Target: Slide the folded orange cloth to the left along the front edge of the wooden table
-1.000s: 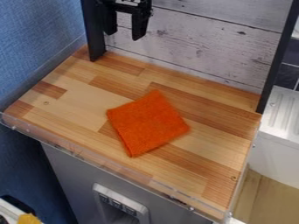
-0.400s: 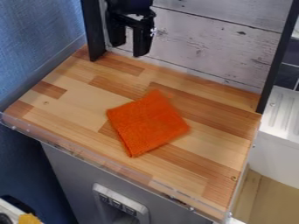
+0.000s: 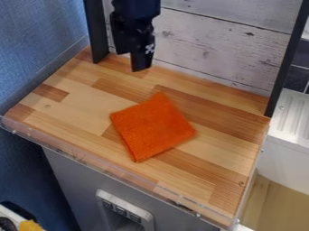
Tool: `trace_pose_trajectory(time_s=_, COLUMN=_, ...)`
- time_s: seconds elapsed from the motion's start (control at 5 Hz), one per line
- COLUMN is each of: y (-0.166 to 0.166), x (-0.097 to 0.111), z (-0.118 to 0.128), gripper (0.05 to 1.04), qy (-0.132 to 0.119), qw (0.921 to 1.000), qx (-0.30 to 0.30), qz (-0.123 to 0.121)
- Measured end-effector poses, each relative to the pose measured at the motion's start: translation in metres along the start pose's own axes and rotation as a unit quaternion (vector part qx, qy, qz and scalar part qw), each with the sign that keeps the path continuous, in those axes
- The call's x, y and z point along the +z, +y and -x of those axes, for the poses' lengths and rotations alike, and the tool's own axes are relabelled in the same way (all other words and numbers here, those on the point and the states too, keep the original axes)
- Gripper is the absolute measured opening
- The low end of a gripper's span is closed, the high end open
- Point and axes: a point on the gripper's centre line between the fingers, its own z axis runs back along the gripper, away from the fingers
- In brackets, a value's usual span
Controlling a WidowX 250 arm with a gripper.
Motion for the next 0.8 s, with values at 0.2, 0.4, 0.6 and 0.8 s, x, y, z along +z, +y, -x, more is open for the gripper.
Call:
trace_pose_trajectory(time_s=0.2, y=-0.007, x=0.002, z=0.005, gripper=0.999, qy=-0.013, qw=0.9985, qx=-0.054, qz=-0.003)
trace_pose_trajectory(time_s=0.4, y=-0.011, x=-0.004, z=0.008, gripper=0.999, qy=-0.017, qw=0.9953, qx=-0.095, qz=0.004)
trace_pose_trajectory(time_s=0.6, y=-0.013, x=-0.005, z=0.006, gripper=0.999, qy=-0.024, qw=0.9928, qx=-0.117, qz=0.011)
trace_pose_trajectory(time_s=0.8, y=-0.019, x=-0.004, z=0.004, gripper=0.999, qy=-0.024, qw=0.9908, qx=-0.131, qz=0.020)
